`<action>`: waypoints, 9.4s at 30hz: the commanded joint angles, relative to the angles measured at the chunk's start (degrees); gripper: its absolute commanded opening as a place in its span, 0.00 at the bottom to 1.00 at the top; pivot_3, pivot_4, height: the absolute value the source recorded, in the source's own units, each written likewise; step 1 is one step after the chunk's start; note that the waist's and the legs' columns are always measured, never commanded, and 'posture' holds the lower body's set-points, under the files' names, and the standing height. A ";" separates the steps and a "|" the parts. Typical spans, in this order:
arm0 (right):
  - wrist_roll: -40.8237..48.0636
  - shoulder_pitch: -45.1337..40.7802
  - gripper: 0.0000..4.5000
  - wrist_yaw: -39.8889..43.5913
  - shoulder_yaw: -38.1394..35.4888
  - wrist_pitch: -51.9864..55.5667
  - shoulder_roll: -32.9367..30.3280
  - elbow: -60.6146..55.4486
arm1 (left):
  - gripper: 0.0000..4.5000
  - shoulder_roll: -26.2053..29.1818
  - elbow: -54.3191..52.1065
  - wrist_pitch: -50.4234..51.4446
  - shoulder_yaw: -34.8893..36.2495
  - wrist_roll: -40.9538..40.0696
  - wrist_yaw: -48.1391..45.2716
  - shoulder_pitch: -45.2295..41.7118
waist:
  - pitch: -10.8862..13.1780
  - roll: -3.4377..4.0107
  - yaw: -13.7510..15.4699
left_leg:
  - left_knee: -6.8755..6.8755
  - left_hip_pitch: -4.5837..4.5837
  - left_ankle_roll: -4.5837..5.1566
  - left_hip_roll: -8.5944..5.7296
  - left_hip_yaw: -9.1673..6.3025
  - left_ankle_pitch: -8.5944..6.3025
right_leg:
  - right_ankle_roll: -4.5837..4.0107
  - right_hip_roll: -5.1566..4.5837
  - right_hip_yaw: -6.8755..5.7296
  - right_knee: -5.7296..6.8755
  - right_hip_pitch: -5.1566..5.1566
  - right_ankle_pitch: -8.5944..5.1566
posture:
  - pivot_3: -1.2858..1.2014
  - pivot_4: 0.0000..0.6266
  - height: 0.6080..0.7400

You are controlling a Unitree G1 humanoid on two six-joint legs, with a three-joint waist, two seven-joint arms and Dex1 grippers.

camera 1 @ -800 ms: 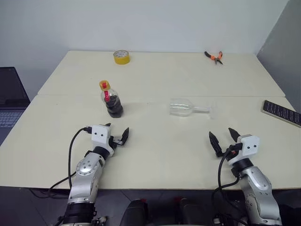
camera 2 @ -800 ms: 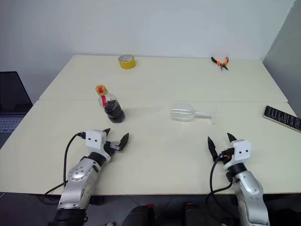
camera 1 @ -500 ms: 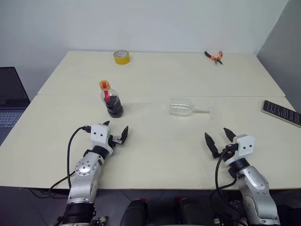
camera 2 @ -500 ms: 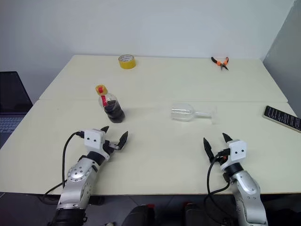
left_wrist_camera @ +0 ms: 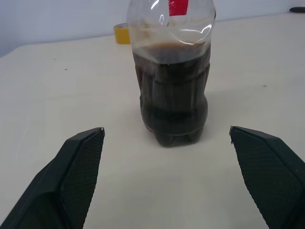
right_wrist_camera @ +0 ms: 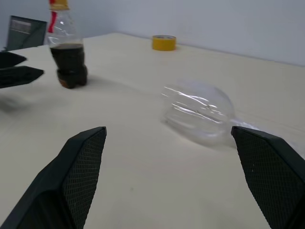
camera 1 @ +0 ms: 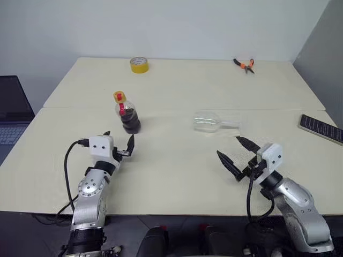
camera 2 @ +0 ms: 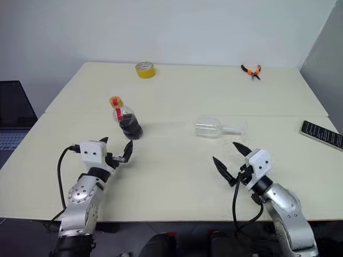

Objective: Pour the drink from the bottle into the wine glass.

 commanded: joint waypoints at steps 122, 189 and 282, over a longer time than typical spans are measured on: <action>19.46 -24.07 1.00 -8.57 6.46 32.00 -1.79 -13.28 | 0.40 6.01 -9.68 9.57 -24.59 -4.81 -37.08 -10.27 | 0.37 -0.52 0.91 | 0.03 -0.12 0.01 0.00 -0.05 0.00 | 0.00 0.02 -0.04 -0.10 -0.06 0.01 | 0.52 0.24 1.00; 22.58 -20.48 1.00 -15.02 1.93 37.50 -0.17 -19.55 | 0.15 2.99 -4.29 5.03 -24.12 0.64 -31.54 -14.14 | 0.44 -0.46 1.04 | 0.06 -0.18 0.03 -0.01 -0.07 0.00 | 0.00 0.00 -0.06 -0.08 -0.09 0.02 | 0.52 0.24 1.00; -1.63 -22.98 1.00 -11.22 7.29 20.32 3.25 -8.59 | 0.14 -1.19 -2.90 4.89 -24.83 2.18 -27.21 -13.49 | 0.51 -0.39 1.05 | 0.05 -0.15 0.02 -0.03 -0.04 0.01 | 0.00 0.00 -0.03 -0.07 -0.10 0.01 | 0.52 0.24 1.00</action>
